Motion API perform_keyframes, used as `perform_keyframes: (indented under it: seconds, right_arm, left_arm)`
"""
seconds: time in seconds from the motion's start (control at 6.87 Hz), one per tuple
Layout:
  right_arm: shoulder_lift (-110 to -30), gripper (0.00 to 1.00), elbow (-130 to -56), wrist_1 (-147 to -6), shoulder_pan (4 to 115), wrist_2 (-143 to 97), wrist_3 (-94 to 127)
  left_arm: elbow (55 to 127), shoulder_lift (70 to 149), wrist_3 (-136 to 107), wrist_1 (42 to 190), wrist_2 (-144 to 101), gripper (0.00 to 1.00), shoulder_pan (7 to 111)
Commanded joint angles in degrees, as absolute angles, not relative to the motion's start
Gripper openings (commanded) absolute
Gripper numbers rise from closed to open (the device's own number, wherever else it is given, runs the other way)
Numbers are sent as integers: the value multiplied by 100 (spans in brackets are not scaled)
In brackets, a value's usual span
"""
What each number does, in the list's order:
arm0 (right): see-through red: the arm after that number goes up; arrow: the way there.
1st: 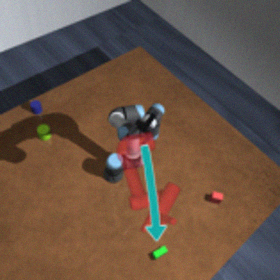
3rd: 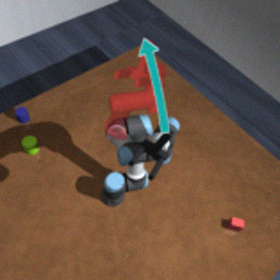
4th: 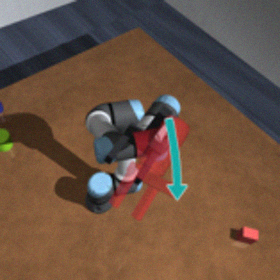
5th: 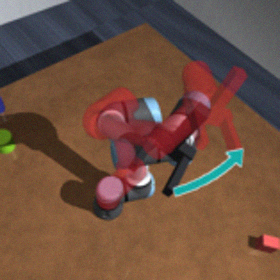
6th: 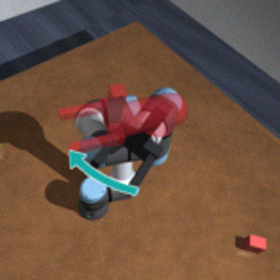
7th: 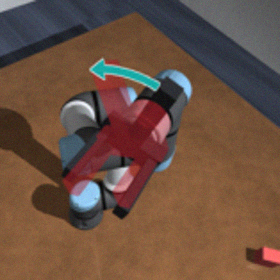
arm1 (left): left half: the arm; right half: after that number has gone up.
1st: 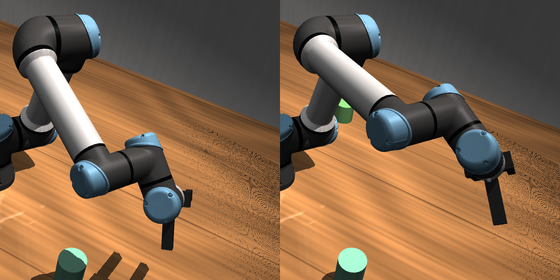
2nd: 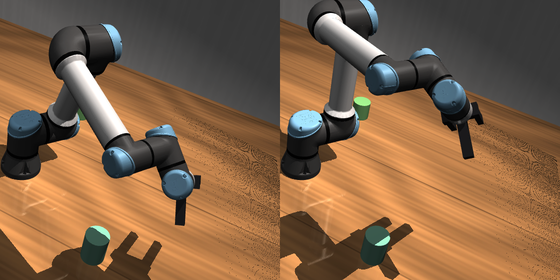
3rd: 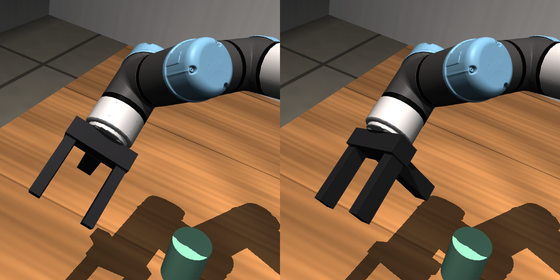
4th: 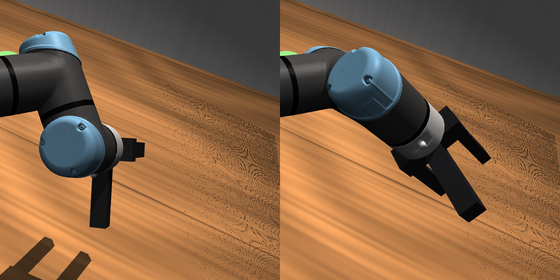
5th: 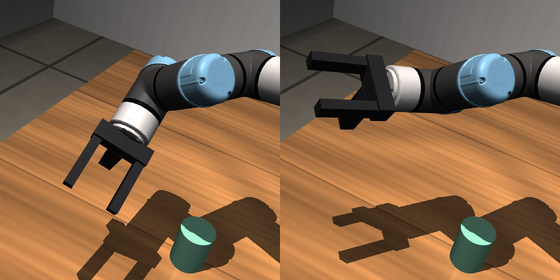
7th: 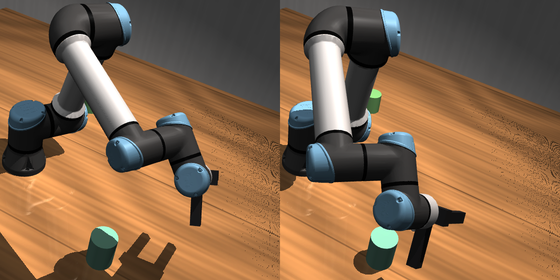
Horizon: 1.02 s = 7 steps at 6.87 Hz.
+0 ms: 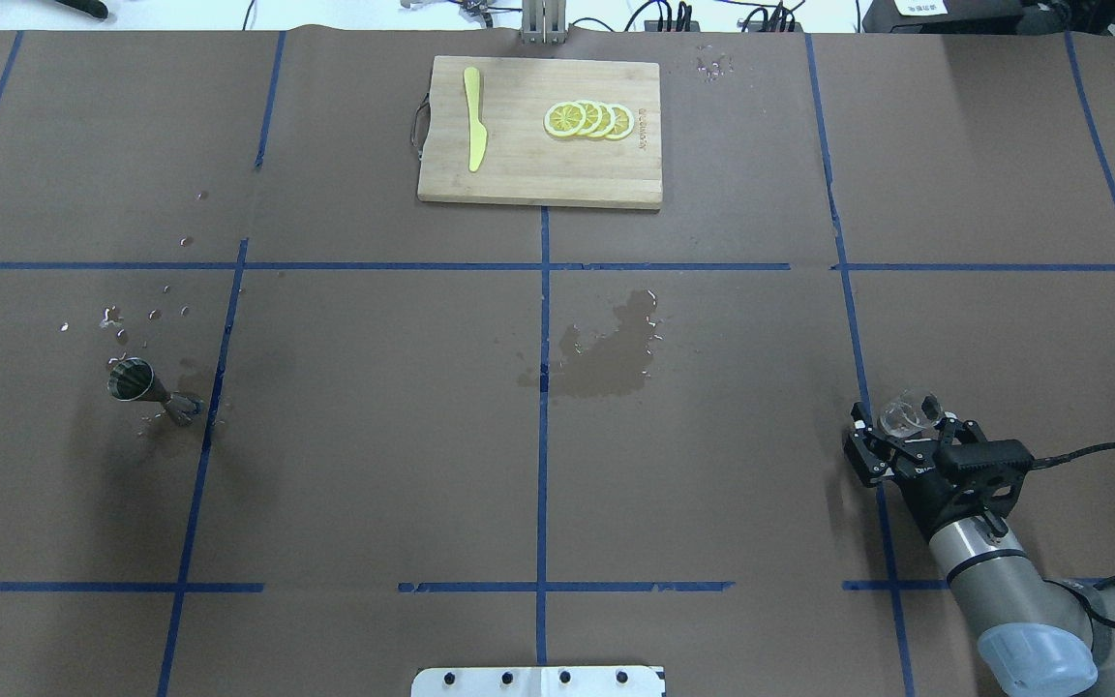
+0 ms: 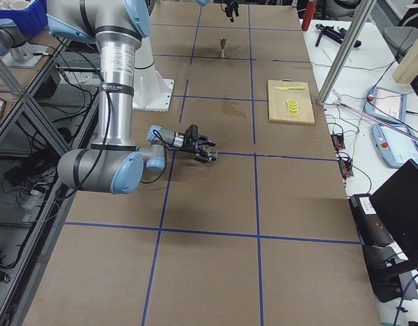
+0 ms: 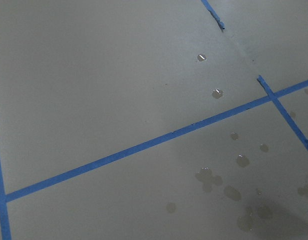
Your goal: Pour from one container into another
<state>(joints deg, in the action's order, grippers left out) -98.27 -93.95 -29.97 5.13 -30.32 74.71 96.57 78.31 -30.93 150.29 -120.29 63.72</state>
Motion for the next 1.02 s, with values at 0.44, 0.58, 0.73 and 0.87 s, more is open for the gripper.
perform_keyframes:
  seconds: [0.44,0.58,0.73,0.87]
  right_arm:
    - [-10001,100,-9632,-2979,510,-3601,7401]
    - [-10272,100,-10007,-2988,527,-4082,7366]
    - [-10683,100,-10594,-2988,536,-4400,7357]
    - [-10888,100,-10774,-2988,536,-4577,7356]
  left_arm:
    - [9685,7822,-3103,15038,-12032,100,6381]
    - [9764,7718,-3103,15038,-12032,100,6372]
    - [9826,7665,-3129,15055,-12024,100,6381]
    - [9844,7664,-3146,15047,-12023,100,6372]
